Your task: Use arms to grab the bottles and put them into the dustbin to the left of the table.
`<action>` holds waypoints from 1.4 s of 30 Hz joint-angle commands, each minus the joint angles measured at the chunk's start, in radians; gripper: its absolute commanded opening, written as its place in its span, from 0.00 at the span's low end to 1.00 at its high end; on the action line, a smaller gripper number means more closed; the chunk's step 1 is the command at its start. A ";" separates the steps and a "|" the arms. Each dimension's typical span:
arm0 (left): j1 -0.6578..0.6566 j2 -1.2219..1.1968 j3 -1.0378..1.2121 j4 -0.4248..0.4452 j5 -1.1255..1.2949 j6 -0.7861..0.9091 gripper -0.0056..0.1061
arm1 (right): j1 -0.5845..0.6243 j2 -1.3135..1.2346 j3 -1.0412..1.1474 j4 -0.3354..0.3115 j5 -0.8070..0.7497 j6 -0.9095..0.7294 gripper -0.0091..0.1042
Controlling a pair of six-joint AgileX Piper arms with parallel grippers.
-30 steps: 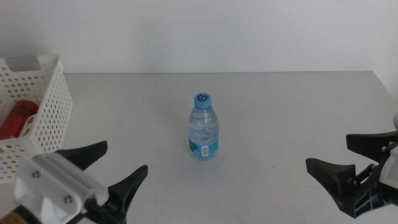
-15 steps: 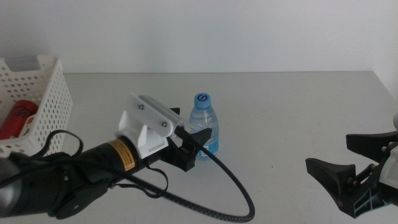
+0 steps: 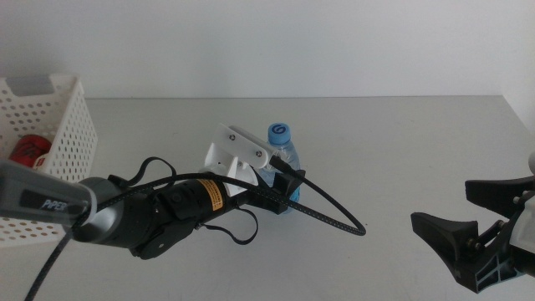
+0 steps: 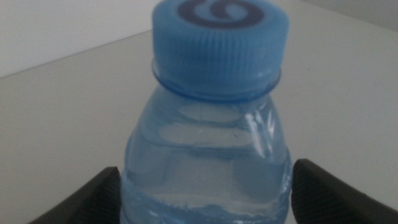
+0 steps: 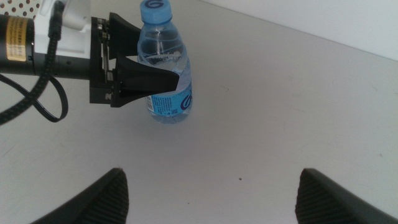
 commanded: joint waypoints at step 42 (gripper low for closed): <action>0.449 -0.454 -0.574 -0.491 1.363 0.448 0.03 | 0.003 -0.005 -0.029 -0.007 -0.064 -0.015 0.87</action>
